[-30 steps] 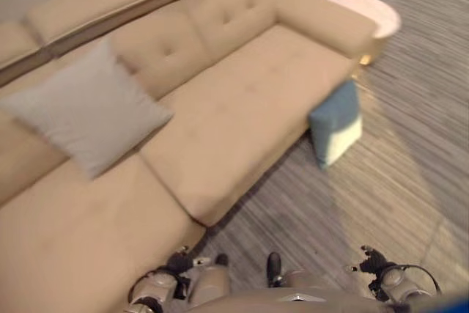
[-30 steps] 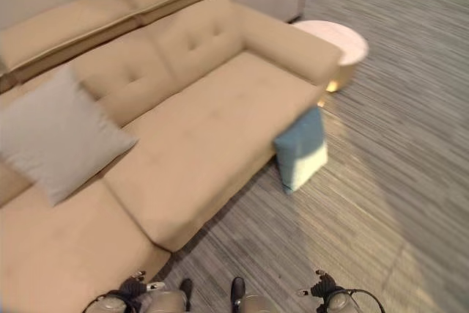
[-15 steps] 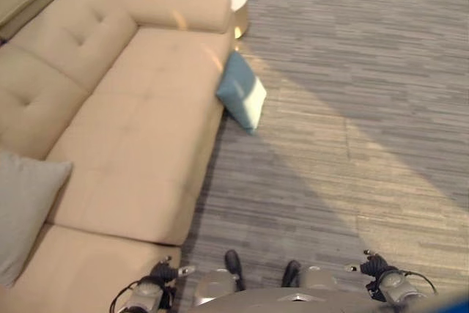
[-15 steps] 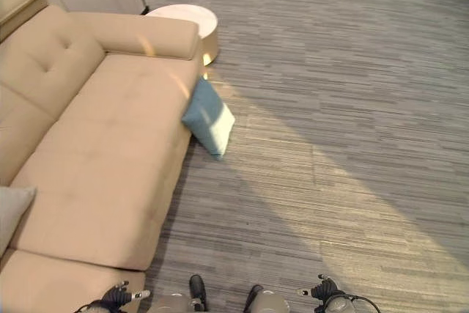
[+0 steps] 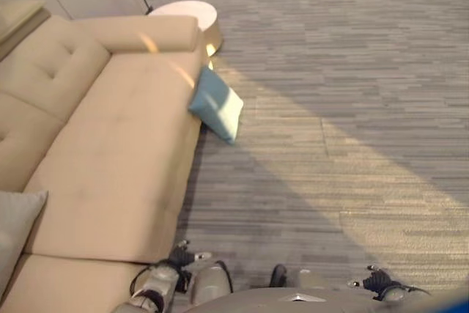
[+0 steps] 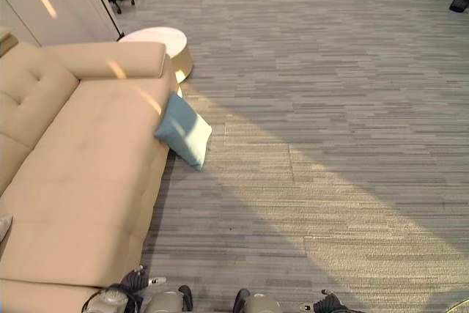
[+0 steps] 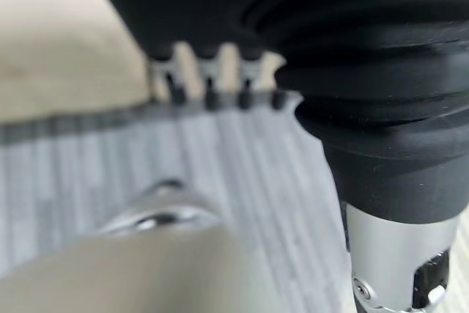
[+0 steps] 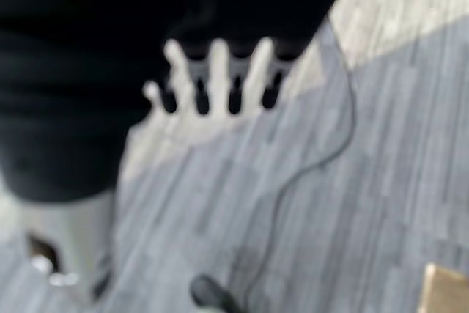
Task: Pick up all the scattered cushions and arrange them neatly on the sofa.
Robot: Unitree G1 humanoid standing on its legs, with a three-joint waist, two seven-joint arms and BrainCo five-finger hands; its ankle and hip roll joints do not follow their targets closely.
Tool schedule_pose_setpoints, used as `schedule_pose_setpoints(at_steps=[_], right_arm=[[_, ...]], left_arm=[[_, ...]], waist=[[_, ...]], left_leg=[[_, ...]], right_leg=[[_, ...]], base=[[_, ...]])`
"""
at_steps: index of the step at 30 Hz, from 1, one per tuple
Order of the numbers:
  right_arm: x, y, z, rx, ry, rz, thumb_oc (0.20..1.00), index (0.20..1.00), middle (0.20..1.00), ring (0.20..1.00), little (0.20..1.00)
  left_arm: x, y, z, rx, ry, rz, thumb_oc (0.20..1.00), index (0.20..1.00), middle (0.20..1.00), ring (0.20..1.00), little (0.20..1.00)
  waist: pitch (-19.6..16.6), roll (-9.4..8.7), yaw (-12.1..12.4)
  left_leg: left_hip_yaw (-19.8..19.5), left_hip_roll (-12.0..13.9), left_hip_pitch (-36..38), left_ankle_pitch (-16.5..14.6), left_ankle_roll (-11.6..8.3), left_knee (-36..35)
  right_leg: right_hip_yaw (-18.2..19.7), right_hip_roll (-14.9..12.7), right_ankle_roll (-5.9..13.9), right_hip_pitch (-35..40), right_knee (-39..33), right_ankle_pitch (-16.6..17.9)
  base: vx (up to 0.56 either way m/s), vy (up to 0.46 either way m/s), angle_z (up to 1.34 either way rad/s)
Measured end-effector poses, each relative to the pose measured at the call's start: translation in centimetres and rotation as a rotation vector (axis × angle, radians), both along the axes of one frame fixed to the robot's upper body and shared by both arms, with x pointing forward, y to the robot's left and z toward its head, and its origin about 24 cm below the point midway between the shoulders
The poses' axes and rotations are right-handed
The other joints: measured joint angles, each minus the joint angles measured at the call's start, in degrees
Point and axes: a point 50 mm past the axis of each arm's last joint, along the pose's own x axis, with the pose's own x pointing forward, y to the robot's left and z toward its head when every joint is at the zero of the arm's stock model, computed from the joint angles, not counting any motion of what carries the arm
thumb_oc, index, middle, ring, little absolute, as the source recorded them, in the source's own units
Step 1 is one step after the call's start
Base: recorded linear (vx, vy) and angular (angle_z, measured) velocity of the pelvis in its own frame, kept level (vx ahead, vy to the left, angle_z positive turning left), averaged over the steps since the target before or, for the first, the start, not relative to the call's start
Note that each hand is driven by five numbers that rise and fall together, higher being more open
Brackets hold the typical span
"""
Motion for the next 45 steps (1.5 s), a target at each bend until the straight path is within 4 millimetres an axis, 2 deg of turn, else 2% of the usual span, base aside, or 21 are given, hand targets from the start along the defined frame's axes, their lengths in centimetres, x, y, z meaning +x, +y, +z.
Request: schedule_pose_setpoints(at_steps=[4, 5, 6, 7, 8, 10, 12, 14, 16, 19, 22, 25, 27, 28, 31, 33, 34, 36, 38, 41, 45], right_arm=[[1.1, 0.1, 0.2, -0.005, -0.023, -0.004, 1.000, 1.000, 1.000, 1.000, 1.000], [1.4, 0.2, 0.2, -0.003, -0.029, -0.003, 1.000, 1.000, 1.000, 1.000, 1.000], [1.3, 0.3, 0.1, -0.001, -0.018, -0.008, 1.000, 1.000, 1.000, 1.000, 1.000], [1.0, 0.2, 0.0, -0.004, -0.003, -0.014, 1.000, 1.000, 1.000, 1.000, 1.000], [1.1, 0.3, 0.1, -0.004, -0.008, -0.007, 1.000, 1.000, 1.000, 1.000, 1.000], [1.1, 0.3, 0.1, -0.004, -0.006, -0.002, 1.000, 1.000, 1.000, 1.000, 1.000], [1.6, 0.4, 0.1, -0.008, -0.003, 0.027, 1.000, 1.000, 1.000, 1.000, 1.000], [1.9, 0.4, 0.3, -0.005, -0.017, 0.048, 1.000, 1.000, 1.000, 1.000, 1.000], [2.3, 2.0, 0.0, 0.036, -0.038, 0.076, 1.000, 1.000, 1.000, 1.000, 1.000], [3.5, 2.5, 0.3, 0.045, -0.082, 0.101, 1.000, 1.000, 1.000, 1.000, 1.000], [4.2, 2.8, 0.5, 0.054, -0.103, 0.112, 1.000, 1.000, 1.000, 1.000, 1.000], [6.2, 2.9, 1.3, 0.053, -0.168, 0.131, 1.000, 1.000, 1.000, 1.000, 1.000], [4.4, 2.6, 0.6, 0.047, -0.101, 0.110, 1.000, 1.000, 1.000, 1.000, 1.000], [3.6, 2.3, 0.5, 0.041, -0.083, 0.102, 1.000, 1.000, 1.000, 1.000, 1.000], [4.2, 1.5, 0.9, 0.027, -0.113, 0.081, 1.000, 1.000, 1.000, 1.000, 1.000], [5.6, 1.1, 1.6, 0.016, -0.169, 0.087, 1.000, 1.000, 1.000, 1.000, 1.000], [5.8, 1.1, 1.6, 0.014, -0.167, 0.086, 1.000, 1.000, 1.000, 1.000, 1.000], [5.1, 1.5, 1.2, 0.020, -0.135, 0.088, 1.000, 1.000, 1.000, 1.000, 1.000], [5.0, 1.5, 1.2, 0.020, -0.132, 0.093, 1.000, 1.000, 1.000, 1.000, 1.000], [4.6, 1.7, 1.0, 0.021, -0.122, 0.100, 1.000, 1.000, 1.000, 1.000, 1.000], [3.8, 1.4, 0.8, 0.015, -0.099, 0.084, 1.000, 1.000, 1.000, 1.000, 1.000]], left_arm=[[0.6, 0.4, 0.3, 0.011, -0.015, 0.003, 1.000, 1.000, 1.000, 1.000, 1.000], [0.6, 0.5, 0.3, 0.011, -0.016, 0.007, 1.000, 1.000, 1.000, 1.000, 1.000], [0.2, 0.5, 0.2, 0.010, -0.007, 0.013, 1.000, 1.000, 1.000, 1.000, 1.000], [0.2, 0.0, 0.0, -0.004, -0.006, 0.015, 1.000, 1.000, 1.000, 1.000, 1.000], [0.1, 0.2, 0.1, 0.000, -0.009, 0.021, 1.000, 1.000, 1.000, 1.000, 1.000], [0.2, 0.3, 0.1, 0.004, -0.006, 0.020, 1.000, 1.000, 1.000, 1.000, 1.000], [0.3, 0.2, 0.1, 0.000, -0.005, 0.020, 1.000, 1.000, 1.000, 1.000, 1.000], [-0.1, 0.3, 0.0, 0.002, 0.006, 0.023, 1.000, 1.000, 1.000, 1.000, 1.000], [0.1, 1.8, 0.5, 0.043, -0.008, 0.027, 1.000, 1.000, 1.000, 1.000, 1.000], [1.3, 1.6, 0.8, 0.035, -0.043, 0.030, 1.000, 1.000, 1.000, 1.000, 1.000], [2.5, 1.1, 1.2, 0.024, -0.082, 0.021, 1.000, 1.000, 1.000, 1.000, 1.000], [2.1, 0.9, 0.9, 0.020, -0.058, 0.032, 1.000, 1.000, 1.000, 1.000, 1.000], [2.3, -0.3, 0.6, -0.008, -0.056, 0.023, 1.000, 1.000, 1.000, 1.000, 1.000], [2.6, -1.2, 0.6, -0.029, -0.060, 0.010, 1.000, 1.000, 1.000, 1.000, 1.000], [3.1, -1.9, 0.7, -0.049, -0.091, 0.002, 1.000, 1.000, 1.000, 1.000, 1.000], [3.3, -1.6, 0.8, -0.044, -0.093, 0.005, 1.000, 1.000, 1.000, 1.000, 1.000], [4.0, -1.2, 1.2, -0.041, -0.118, 0.018, 1.000, 1.000, 1.000, 1.000, 1.000], [4.6, -0.9, 1.6, -0.032, -0.139, 0.011, 1.000, 1.000, 1.000, 1.000, 1.000], [5.0, -0.9, 1.8, -0.029, -0.158, -0.008, 1.000, 1.000, 1.000, 1.000, 1.000], [5.0, -0.6, 1.9, -0.020, -0.155, -0.006, 1.000, 1.000, 1.000, 1.000, 1.000], [3.9, -0.6, 1.4, -0.026, -0.121, 0.007, 1.000, 1.000, 1.000, 1.000, 1.000]], waist=[[1.8, -1.53, 1.6], [1.9, -1.55, 1.7], [2.0, -1.29, 2.0], [2.3, 0.42, 2.2], [1.4, -0.59, 3.2], [1.2, -1.04, 3.2], [1.8, -2.39, 3.3], [1.3, 0.92, 3.1], [0.7, -2.52, 2.6], [0.8, -2.19, 2.2], [1.6, -0.90, 2.1], [3.3, -0.34, 0.1], [3.7, 0.45, -2.5], [4.0, 1.10, -3.5], [4.6, -0.70, -2.7], [4.4, -1.77, -1.9], [4.7, -2.14, -2.0], [4.9, -3.22, -2.2], [4.4, -2.67, -2.4], [4.0, -1.76, -3.5], [3.6, -1.26, -2.6]], left_leg=[[-0.7, -0.9, -1.5, 2.1, -0.41, -11.1], [-0.5, -1.4, -1.5, 2.3, -0.19, -11.3], [-0.7, -1.2, -1.3, 2.6, 0.82, -12.0], [-0.9, -0.1, -1.2, 2.5, 0.79, -11.4], [-0.4, -0.1, -2.0, 2.8, 0.72, -7.9], [-0.3, -1.5, -3.1, 2.5, 1.53, -4.6], [2.8, -7.2, -2.7, 1.7, 6.02, -4.9], [5.5, -6.5, 1.8, 0.6, 12.09, -8.9], [5.3, -8.1, 5.0, -2.6, 12.84, -8.9], [4.3, -8.0, 9.0, -3.2, 11.60, -10.3], [3.3, -7.2, 11.2, -5.8, 11.40, -11.2], [1.0, -6.5, 14.6, -7.8, 9.51, -12.7], [-6.4, -4.9, 16.2, -10.0, 5.78, -12.3], [-9.0, -3.7, 16.5, -10.6, 4.01, -11.4], [-9.8, -4.8, 9.2, -7.8, -1.00, 9.5], [-9.7, -3.0, 1.8, -2.6, -4.21, 21.4], [-6.3, -0.2, -2.0, -1.0, -3.56, 27.0], [0.6, 2.2, -2.9, -2.9, -0.90, 22.4], [4.9, 2.8, -2.2, -3.2, -0.36, 9.8], [12.6, 4.9, -2.2, -1.6, -0.67, -1.2], [8.7, 0.6, 0.9, -1.6, 0.76, -1.3]], right_leg=[[1.6, 4.2, 0.93, 2.6, -7.4, 3.3], [2.2, 4.9, 2.07, 3.6, -9.0, 3.3], [1.3, 5.2, 6.85, 4.9, -9.3, 0.9], [-0.4, 5.4, 6.88, 4.4, -5.7, -1.6], [2.8, 4.9, -1.66, 4.7, -4.1, -1.0], [4.1, 5.0, -1.34, 5.8, -4.3, -1.3], [4.7, 2.9, 0.39, 5.5, -1.1, -2.1], [4.4, 4.5, 4.82, 2.2, 13.4, -5.1], [4.5, -2.5, 7.53, -4.4, 30.6, -7.1], [5.0, -9.2, 9.24, -9.0, 32.8, -6.1], [6.1, -9.4, 10.39, -14.0, 27.6, -4.0], [8.3, -7.0, 10.53, -18.6, 6.2, 5.6], [13.2, -5.2, 11.36, -15.3, -3.4, 16.0], [13.6, -3.2, 10.13, -12.8, -3.7, 15.3], [11.6, -3.4, 0.95, -8.8, -0.9, 11.6], [10.0, -3.1, -0.71, -7.7, -1.6, 10.2], [7.7, -2.8, -1.82, -5.6, -3.7, 9.4], [4.7, -2.2, -1.60, -2.4, -6.7, 10.0], [2.1, -0.4, 0.27, 0.2, -9.8, 9.1], [-2.4, 1.8, -0.56, 1.6, -11.0, 9.0], [-3.5, 1.8, 1.04, 3.3, -8.2, 6.2]], base=[[0.34, 0.059, -0.25], [0.39, 0.100, -0.25], [0.25, 0.075, -0.22], [0.24, 0.082, -0.52], [0.45, 0.202, -0.45], [0.32, 0.178, -0.44], [0.26, 0.171, -0.43], [0.34, 0.189, -0.45], [0.28, 0.138, -0.14], [0.29, 0.095, 0.11], [0.37, 0.009, 0.13], [0.53, -0.096, 0.38], [0.46, -0.104, 1.53], [0.39, -0.120, 1.71], [0.23, -0.198, 1.02], [0.32, -0.195, 0.48], [0.28, -0.082, 0.72], [0.33, 0.051, 0.72], [0.34, 0.099, 0.51], [0.43, 0.196, 0.48], [0.27, 0.204, 0.13]])
